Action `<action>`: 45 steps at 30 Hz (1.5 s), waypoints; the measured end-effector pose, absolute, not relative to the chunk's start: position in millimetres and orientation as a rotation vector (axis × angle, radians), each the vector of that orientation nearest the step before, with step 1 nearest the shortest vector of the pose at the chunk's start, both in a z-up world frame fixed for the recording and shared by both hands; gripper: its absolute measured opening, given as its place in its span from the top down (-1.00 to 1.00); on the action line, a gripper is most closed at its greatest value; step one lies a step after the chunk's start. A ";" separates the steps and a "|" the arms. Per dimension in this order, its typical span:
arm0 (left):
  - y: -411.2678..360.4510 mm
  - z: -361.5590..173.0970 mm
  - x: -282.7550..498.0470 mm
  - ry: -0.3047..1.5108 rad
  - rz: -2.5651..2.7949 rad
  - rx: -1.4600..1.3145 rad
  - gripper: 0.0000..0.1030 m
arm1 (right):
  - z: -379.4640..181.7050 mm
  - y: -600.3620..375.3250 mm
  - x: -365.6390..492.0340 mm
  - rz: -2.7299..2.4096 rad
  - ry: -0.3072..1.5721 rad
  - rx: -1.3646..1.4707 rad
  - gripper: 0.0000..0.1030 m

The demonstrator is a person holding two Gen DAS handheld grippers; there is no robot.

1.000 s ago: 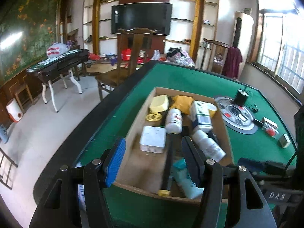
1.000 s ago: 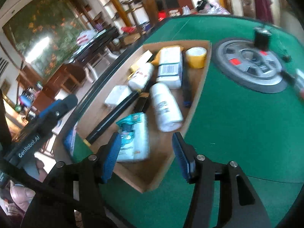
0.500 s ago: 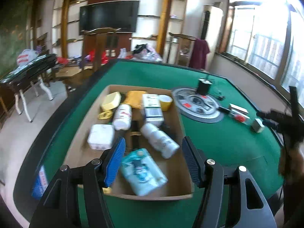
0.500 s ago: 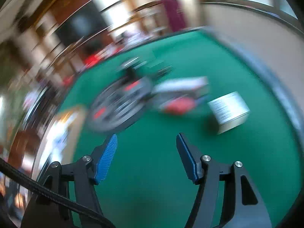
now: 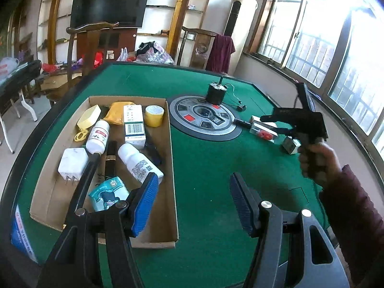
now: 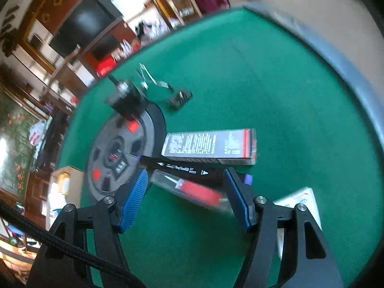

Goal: Organize objects
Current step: 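Move both grippers back over the remaining items on the table, then grasp the clear red candle box with the left gripper while the right grasps the white printed box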

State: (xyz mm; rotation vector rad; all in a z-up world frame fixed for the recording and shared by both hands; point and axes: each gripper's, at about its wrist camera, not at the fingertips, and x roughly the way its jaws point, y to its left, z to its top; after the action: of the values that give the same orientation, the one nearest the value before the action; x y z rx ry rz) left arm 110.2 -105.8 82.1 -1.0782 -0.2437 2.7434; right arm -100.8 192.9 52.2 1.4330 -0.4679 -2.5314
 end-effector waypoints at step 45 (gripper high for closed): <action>128.7 10.9 -90.9 0.009 2.752 -1.395 -0.07 | 34.8 293.2 -13.1 -2.705 -0.745 1.444 0.35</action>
State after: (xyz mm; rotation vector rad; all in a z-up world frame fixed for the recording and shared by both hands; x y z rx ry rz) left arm -90.9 128.7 10.9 -1.3947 0.0092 2.7516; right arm -13.1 293.2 34.8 1.4443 -0.7454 -2.7045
